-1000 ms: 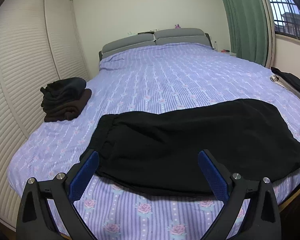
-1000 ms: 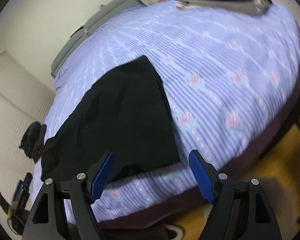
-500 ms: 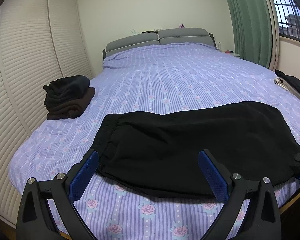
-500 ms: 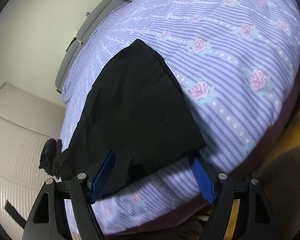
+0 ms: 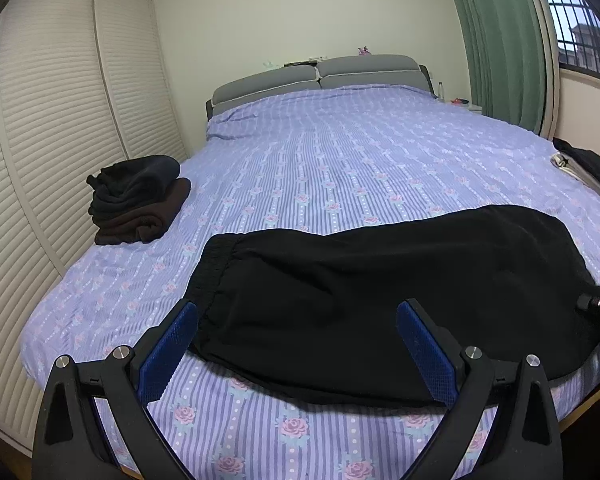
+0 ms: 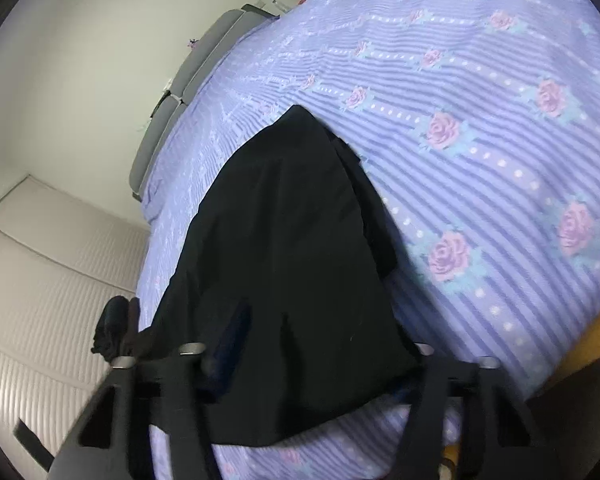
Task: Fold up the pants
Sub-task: 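Close the right tool on the pants edge and lift it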
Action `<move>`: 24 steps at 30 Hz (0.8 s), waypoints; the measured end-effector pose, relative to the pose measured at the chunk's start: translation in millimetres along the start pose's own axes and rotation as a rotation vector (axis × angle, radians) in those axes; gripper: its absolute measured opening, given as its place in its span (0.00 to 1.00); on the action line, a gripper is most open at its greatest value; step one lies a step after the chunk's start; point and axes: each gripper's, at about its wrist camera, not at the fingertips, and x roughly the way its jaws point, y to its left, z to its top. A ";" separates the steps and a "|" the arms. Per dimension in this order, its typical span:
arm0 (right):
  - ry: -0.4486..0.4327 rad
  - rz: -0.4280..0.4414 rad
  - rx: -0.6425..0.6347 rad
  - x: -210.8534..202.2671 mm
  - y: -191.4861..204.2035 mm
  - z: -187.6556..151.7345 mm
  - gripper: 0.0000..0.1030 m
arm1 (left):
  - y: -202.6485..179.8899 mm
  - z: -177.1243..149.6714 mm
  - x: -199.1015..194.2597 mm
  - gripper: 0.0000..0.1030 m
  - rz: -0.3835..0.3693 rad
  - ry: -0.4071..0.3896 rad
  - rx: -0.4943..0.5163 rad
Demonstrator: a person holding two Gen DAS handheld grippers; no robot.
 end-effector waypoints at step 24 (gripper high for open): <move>-0.075 -0.010 -0.261 -19.8 81.3 17.9 0.09 | 20.2 18.0 -9.5 0.98 0.018 -0.004 -0.013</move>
